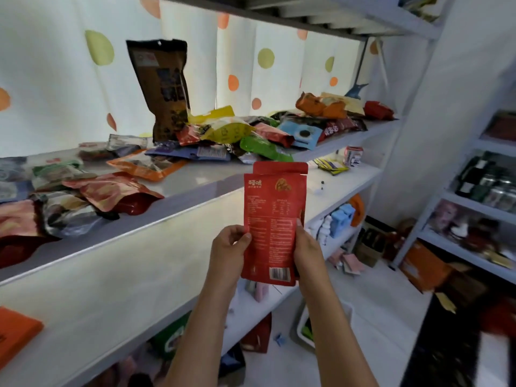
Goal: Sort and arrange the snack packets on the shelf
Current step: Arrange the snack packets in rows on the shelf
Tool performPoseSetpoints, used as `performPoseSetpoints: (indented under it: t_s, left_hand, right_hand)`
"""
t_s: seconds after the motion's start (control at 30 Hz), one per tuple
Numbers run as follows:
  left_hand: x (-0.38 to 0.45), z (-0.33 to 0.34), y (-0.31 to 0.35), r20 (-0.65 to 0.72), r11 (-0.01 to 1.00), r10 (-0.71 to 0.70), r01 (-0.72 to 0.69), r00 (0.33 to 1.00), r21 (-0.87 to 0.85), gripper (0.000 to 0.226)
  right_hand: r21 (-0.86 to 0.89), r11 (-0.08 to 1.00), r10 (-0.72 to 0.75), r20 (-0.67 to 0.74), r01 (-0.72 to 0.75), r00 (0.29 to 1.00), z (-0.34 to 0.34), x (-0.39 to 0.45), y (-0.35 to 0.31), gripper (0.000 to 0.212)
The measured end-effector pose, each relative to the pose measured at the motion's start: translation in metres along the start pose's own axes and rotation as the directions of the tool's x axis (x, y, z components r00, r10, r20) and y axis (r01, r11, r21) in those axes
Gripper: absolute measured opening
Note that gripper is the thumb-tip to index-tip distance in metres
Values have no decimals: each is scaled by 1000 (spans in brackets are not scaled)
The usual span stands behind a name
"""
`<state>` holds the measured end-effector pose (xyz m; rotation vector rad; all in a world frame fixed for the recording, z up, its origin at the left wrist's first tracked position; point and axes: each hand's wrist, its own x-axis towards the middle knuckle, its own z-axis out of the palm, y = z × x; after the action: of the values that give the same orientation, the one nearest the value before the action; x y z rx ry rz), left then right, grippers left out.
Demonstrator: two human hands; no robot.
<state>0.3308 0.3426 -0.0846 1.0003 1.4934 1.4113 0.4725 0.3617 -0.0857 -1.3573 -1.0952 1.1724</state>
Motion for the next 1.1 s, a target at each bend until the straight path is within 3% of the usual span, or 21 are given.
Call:
performPoseSetpoints:
  t_s: [0.2,0.33,0.57,0.8,0.97,1.1]
  left_hand:
    - [-15,10,-16,-21,1000,-24,24,999,-1,10]
    - [-20,17,-21,-43,1000,-4,3,999,-25,12]
    - [-24,28,-23,-61,999,9,-12,998,-46,12]
    - [-26,34,-24,-46,999,43,-42,998,11,9]
    - [-24,32,-28,-57,999,33,-33,998,11,8]
    - [-25,36,-30,69,995,38,-44,997,92,21]
  right_hand:
    - [-40,998,46,-85,-50,995,-21,-7,16,45]
    - [25,999,46,-139,-43,989,-29,-11,22,34]
    - [131,991,9,-108,5,994,-37,-16,27,23]
    - [181,983,53,-105,-33,993,-40,-19,33,29]
    - [225,973,67,-95,-44,993,-41,-19,35,20]
    - [288,957,49,-65,-28,997,-43,-23,33,17]
